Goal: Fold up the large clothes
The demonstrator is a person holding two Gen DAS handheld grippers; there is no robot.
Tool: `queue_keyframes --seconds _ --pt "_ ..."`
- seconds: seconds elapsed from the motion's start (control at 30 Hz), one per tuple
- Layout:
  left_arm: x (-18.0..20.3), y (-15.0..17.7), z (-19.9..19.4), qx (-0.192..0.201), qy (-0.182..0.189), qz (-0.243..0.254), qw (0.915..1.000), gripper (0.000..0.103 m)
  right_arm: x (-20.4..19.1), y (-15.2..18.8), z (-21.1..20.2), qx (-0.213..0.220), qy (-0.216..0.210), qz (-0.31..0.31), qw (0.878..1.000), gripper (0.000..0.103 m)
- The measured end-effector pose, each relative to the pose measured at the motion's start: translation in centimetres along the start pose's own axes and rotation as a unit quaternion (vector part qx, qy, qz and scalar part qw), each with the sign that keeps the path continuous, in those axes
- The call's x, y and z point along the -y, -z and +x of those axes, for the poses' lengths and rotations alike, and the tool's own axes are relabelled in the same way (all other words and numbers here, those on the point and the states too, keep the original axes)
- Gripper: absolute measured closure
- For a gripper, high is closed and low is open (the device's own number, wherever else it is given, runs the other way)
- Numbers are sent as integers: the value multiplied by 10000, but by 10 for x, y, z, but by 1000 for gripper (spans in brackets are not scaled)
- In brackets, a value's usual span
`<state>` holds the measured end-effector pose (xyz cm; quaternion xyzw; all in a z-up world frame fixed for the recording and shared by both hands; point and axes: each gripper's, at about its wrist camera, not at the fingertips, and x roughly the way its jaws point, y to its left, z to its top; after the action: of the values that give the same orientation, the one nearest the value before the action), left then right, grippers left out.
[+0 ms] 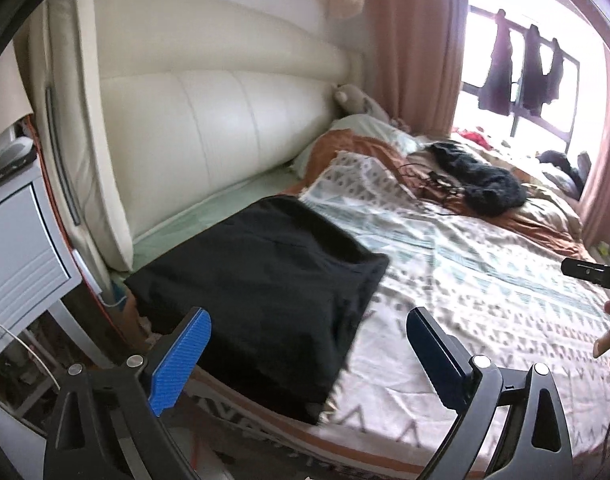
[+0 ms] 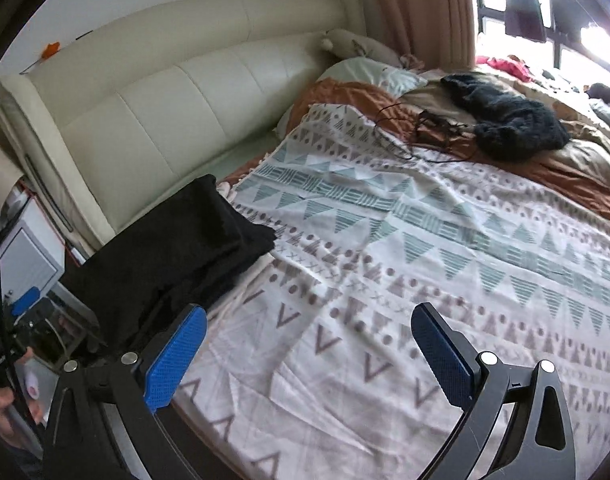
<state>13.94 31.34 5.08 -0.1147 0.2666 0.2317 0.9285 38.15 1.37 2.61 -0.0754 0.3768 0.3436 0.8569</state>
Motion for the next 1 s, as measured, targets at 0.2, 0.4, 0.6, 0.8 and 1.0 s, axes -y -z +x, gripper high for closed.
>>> queue_keyframes --seconds 0.2,0.4,0.6,0.8,1.0 --pt "25 17 -30 128 180 119 9997 4 16 33 -46 226 171 101 9995 1" --pt "46 39 -58 219 400 249 9987 4 28 72 -89 472 417 163 9979 1" --pt "60 61 -91 369 643 301 9968 4 39 118 -134 680 693 332 9947 1" --pt "77 85 -123 533 799 492 9942 4 48 164 -178 898 907 393 9910 1" --pt "94 109 -154 675 962 710 9905 4 48 203 -220 1070 1191 308 9866 1"
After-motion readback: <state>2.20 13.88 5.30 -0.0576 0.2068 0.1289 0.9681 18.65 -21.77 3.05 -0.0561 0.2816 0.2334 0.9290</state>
